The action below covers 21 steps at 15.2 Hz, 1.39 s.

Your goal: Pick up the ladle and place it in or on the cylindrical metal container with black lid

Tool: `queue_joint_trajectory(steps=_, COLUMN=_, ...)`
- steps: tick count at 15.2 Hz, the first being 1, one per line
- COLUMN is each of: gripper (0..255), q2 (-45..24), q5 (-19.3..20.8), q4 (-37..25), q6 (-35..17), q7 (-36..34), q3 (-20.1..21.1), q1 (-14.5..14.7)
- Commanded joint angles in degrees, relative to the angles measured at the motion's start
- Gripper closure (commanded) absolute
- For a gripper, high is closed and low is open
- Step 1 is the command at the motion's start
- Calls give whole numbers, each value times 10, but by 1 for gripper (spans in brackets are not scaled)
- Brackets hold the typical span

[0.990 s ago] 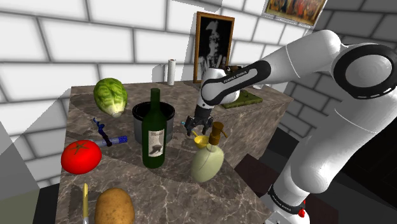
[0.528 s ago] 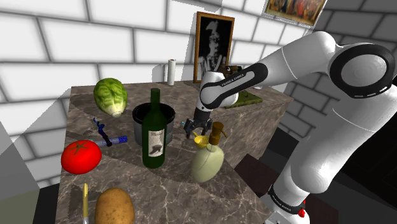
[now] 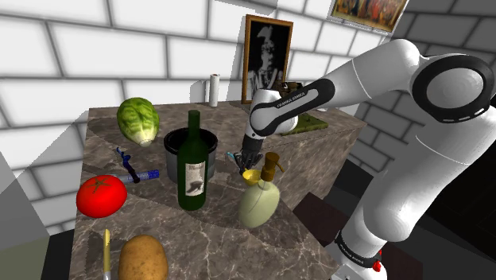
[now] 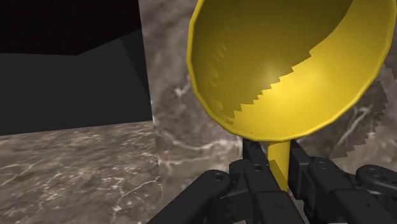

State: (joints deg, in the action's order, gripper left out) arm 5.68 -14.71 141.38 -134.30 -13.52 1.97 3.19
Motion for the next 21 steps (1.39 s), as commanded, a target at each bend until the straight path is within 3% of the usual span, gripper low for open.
queue_joint_trajectory(steps=1, gripper=255, q2=0, q5=0, q4=1, q6=0, q7=0, q3=0, q1=0)
queue_joint_trajectory(steps=4, gripper=255, q2=-1, q5=0, q4=0, q6=0, q7=0, q3=0, q1=0)
queue_joint_trajectory(steps=21, gripper=255, q2=76, q5=23, q4=-63, q6=137, q7=-31, q3=-2, q1=-6)
